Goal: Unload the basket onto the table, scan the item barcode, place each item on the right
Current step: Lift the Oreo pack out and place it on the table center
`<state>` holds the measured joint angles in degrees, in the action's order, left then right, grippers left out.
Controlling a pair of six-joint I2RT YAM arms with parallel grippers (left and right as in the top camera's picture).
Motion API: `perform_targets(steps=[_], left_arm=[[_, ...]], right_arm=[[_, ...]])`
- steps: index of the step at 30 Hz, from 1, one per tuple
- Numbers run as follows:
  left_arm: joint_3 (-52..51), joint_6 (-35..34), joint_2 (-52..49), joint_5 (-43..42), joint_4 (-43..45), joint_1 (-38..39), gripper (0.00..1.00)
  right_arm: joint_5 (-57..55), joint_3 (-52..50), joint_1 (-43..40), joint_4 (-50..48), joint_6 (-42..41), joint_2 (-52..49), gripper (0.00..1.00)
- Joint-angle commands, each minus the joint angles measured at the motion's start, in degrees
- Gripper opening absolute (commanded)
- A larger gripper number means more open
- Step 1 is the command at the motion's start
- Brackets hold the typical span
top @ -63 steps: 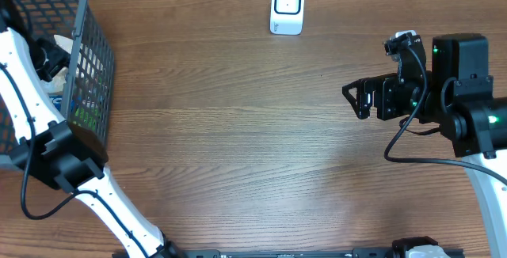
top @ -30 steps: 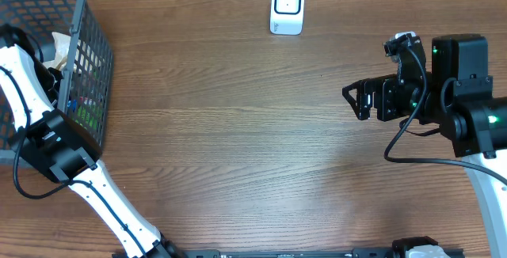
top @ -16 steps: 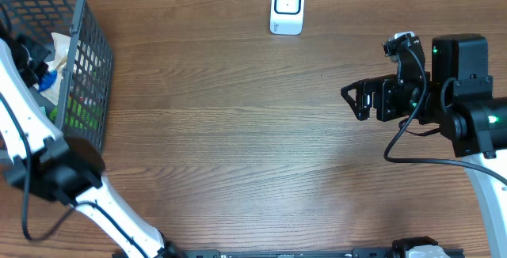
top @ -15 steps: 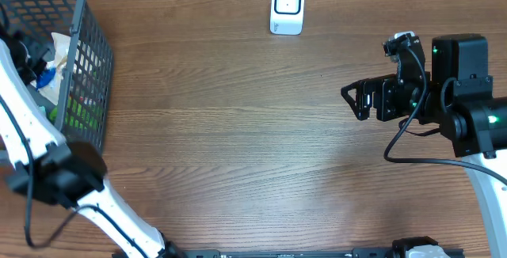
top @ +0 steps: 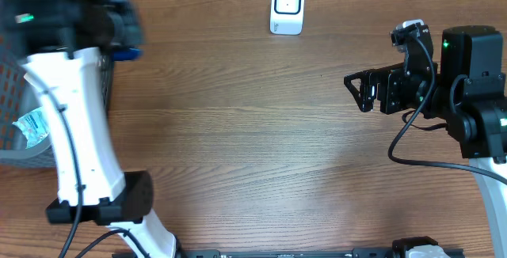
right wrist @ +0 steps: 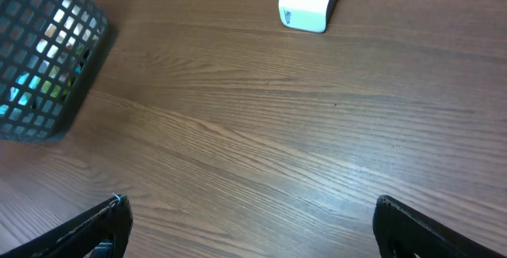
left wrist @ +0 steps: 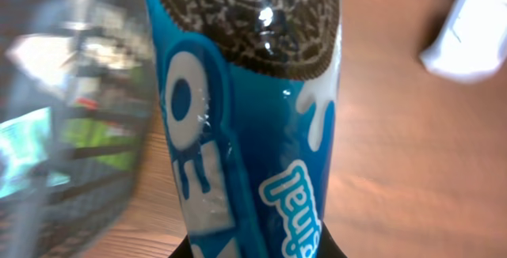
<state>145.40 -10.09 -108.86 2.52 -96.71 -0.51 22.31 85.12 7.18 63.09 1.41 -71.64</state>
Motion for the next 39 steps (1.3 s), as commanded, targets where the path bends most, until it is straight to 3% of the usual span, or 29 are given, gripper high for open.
perform_targets(steps=[1, 7, 15, 22, 30, 35, 39], left_arm=[[-6.16, 0.15, -0.55, -0.44, -0.09, 4.70, 0.04], [-26.01, -7.23, -0.59, 0.07, 5.18, 10.23, 0.04], [-51.39, -8.07, -0.59, -1.57, 26.97, 15.06, 0.04], [-63.12, -7.72, -0.59, -2.23, 38.95, 15.78, 0.05], [-65.31, -7.72, -0.57, -2.58, 40.02, 15.91, 0.45], [-60.35, -6.60, -0.50, -2.56, 38.10, 15.87, 0.48], [-46.97, -5.07, -0.50, -1.64, 29.59, 15.41, 0.47]], right_arm=[[0.28, 1.60, 0.20, 0.35, -1.70, 0.24, 0.97], [-1.25, 1.57, 0.20, 0.87, -1.68, 0.24, 0.97], [-1.25, 1.57, 0.20, 0.76, -1.66, 0.20, 0.97], [-1.22, 1.57, 0.20, 0.72, -1.68, 0.20, 0.97], [-1.22, 1.57, 0.20, 0.72, -1.68, 0.20, 0.97], [-1.20, 1.57, 0.20, 0.72, -1.68, 0.20, 0.97], [-1.22, 1.57, 0.20, 0.72, -1.68, 0.20, 0.97]])
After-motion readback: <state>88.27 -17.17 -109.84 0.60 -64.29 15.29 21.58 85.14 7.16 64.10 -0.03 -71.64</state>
